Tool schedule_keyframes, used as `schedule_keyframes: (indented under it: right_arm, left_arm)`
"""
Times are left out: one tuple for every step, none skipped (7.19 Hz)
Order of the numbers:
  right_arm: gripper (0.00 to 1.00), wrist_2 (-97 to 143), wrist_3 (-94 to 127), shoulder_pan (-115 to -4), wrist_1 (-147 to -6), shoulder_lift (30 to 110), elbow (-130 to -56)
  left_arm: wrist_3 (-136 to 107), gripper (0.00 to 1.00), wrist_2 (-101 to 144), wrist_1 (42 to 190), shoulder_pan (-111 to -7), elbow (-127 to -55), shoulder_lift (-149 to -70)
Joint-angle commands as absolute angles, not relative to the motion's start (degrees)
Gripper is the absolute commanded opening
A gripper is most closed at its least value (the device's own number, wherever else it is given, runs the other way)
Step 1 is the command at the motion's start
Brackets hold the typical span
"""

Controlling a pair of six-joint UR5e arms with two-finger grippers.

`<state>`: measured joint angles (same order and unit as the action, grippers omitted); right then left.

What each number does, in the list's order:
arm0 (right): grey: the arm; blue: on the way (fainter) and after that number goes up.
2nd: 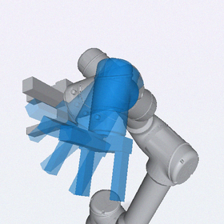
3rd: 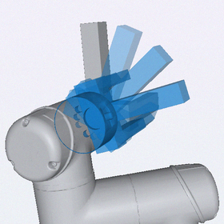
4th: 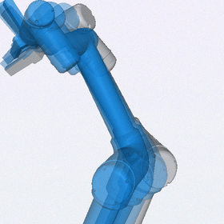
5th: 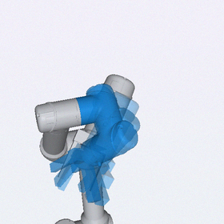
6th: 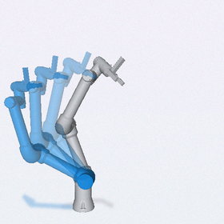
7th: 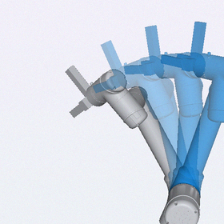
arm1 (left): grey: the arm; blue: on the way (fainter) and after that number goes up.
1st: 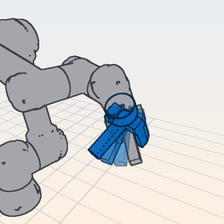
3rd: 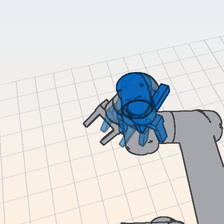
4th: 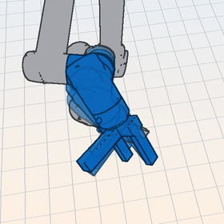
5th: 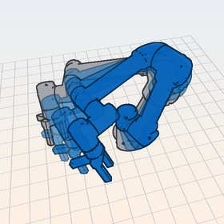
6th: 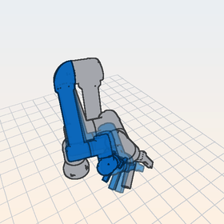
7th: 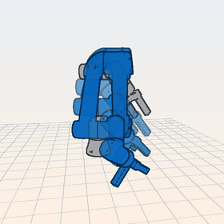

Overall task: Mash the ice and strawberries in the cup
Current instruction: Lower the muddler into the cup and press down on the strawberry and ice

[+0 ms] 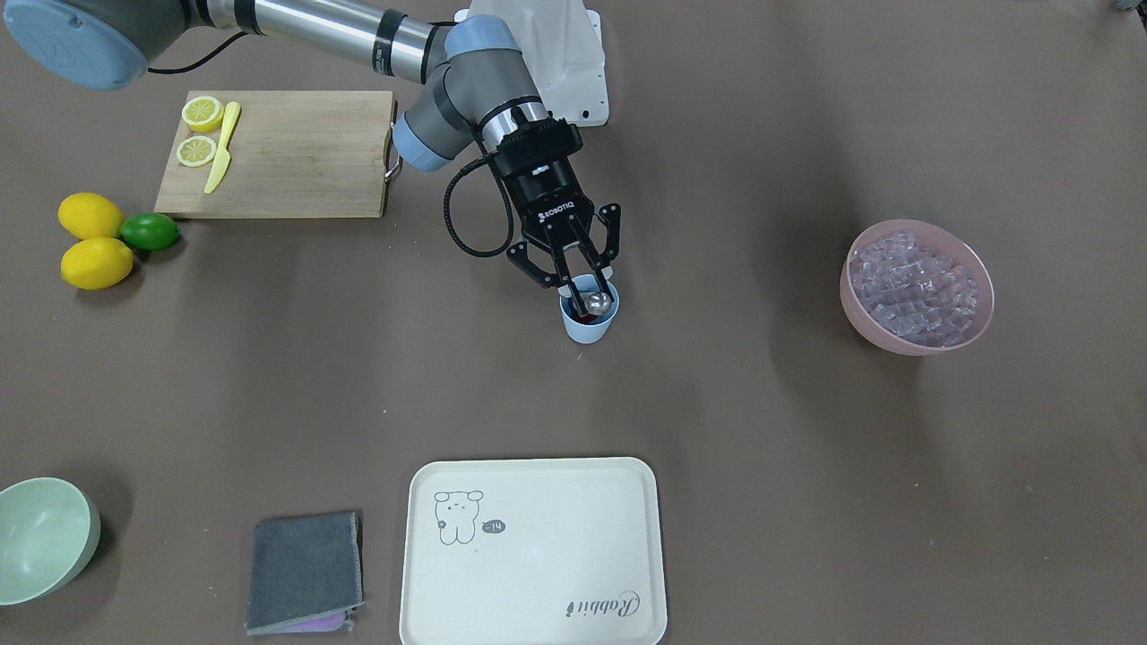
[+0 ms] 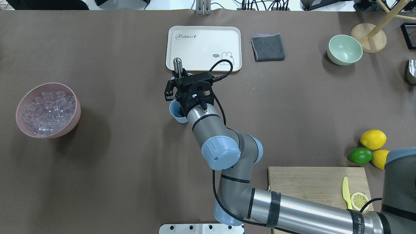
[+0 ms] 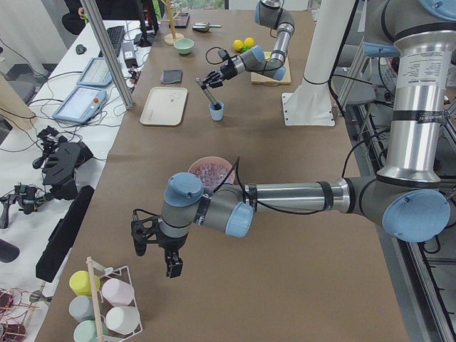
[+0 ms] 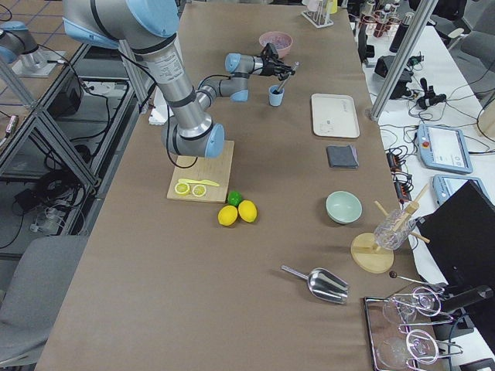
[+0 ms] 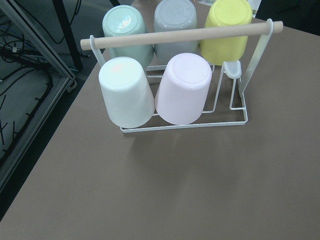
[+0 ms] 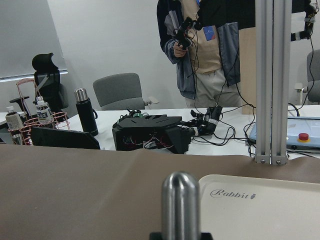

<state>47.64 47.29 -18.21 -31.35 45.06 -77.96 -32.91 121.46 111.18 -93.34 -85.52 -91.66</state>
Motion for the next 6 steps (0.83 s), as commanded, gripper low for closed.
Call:
schedule_keyframes:
  right_arm:
    - [0.0, 47.72, 46.94, -18.28, -31.38, 44.13, -78.57]
    - [0.0, 47.55, 46.67, -18.37, -31.46, 42.73, -78.92]
    - [0.0, 46.94, 46.5, -18.98, -31.55, 42.37, -79.19]
    - [0.0, 46.93, 45.1, -20.03, -31.55, 42.36, -80.15]
    - [0.0, 47.11, 43.43, -21.34, -31.55, 42.36, -80.85]
    - [0.0, 47.2, 43.42, -21.88, -31.55, 42.45, -80.86]
  left_arm:
    - [-32.96, 0.98, 121.46, 111.18, -93.34, -85.52, -91.67]
    - [-32.96, 0.98, 121.46, 111.18, -93.34, -85.52, -91.67]
    - [-32.96, 0.98, 121.46, 111.18, -93.34, -85.52, -91.67]
    - [-32.96, 0.98, 121.46, 111.18, -93.34, -85.43, -91.76]
    - [-32.96, 0.98, 121.46, 111.18, -93.34, -85.43, -91.76]
    - [-33.05, 0.98, 121.46, 111.18, -93.34, -85.43, -91.76]
